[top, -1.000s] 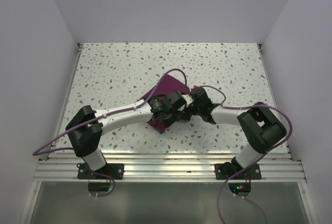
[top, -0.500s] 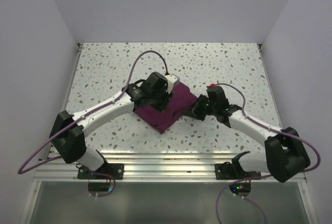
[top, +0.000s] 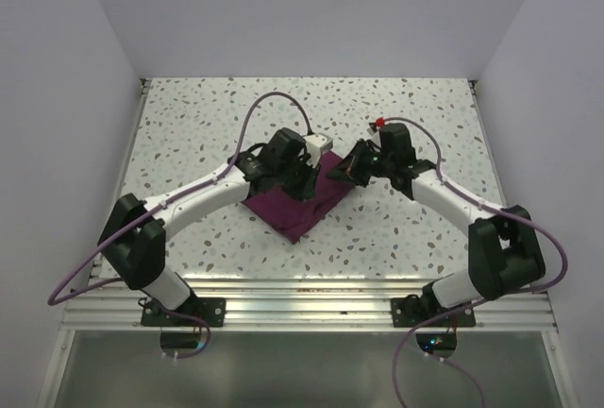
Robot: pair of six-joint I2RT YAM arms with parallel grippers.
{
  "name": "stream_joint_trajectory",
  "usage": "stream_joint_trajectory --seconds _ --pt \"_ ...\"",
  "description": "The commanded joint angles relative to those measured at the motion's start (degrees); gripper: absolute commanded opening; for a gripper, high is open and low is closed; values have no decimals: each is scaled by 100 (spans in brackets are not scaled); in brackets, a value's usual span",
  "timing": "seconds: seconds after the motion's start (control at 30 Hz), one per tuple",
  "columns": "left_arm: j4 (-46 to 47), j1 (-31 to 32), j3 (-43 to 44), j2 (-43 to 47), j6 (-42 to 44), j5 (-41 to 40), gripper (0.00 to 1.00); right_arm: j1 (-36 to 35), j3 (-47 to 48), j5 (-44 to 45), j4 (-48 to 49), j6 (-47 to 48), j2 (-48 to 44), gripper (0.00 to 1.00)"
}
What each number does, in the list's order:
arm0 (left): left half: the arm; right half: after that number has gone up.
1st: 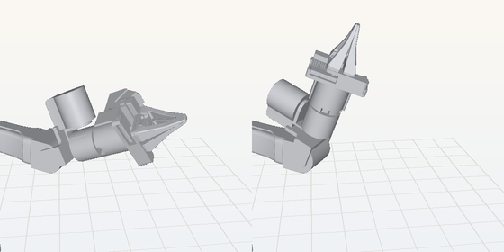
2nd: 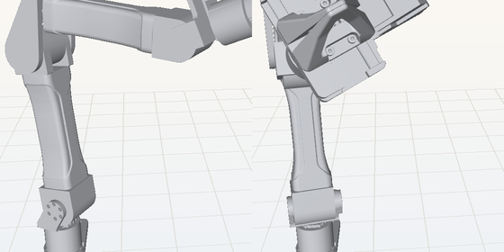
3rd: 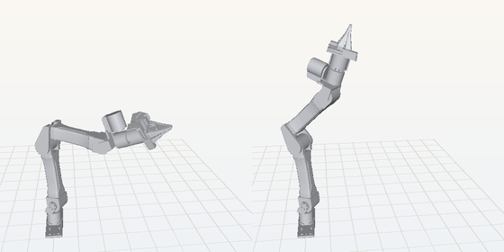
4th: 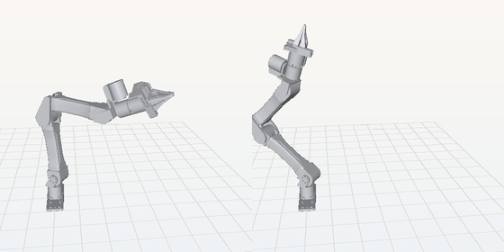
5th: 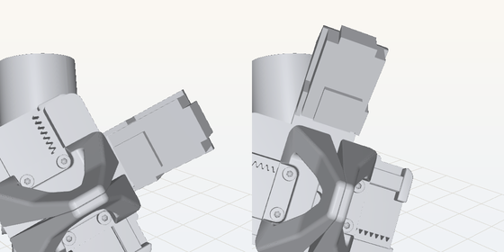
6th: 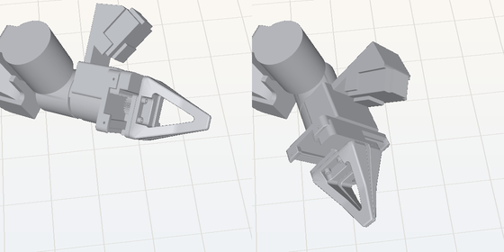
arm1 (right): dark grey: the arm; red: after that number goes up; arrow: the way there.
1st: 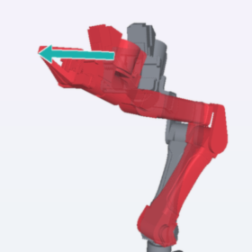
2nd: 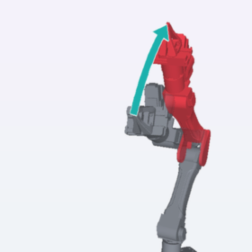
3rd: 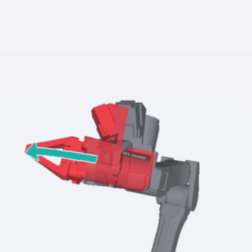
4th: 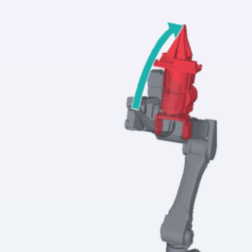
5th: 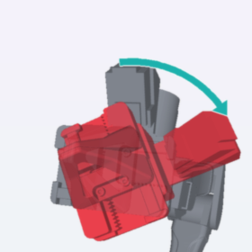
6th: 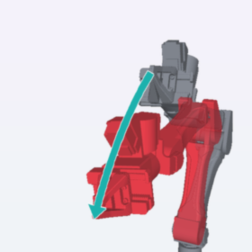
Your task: Prepare the surgical pack
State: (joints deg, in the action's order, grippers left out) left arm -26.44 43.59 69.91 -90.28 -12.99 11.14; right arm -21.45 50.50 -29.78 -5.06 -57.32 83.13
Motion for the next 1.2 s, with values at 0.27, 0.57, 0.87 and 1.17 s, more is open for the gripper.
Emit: stream_joint_trajectory --seconds 0.27,0.57,0.87,1.17 --pt "1017 -9 -952 -183 -326 662 17 1 -293 -836 1988 -604 1214 0" --pt "772 -9 -1314 -201 -143 223 14 45 -1096 -1170 2906 -306 1715 0" --pt "226 -9 -742 221 -203 275 18 45 -41 -1135 656 713 794 0" --pt "604 -9 -1101 142 -528 697 17 27 -1058 -1487 1489 274 634 0"
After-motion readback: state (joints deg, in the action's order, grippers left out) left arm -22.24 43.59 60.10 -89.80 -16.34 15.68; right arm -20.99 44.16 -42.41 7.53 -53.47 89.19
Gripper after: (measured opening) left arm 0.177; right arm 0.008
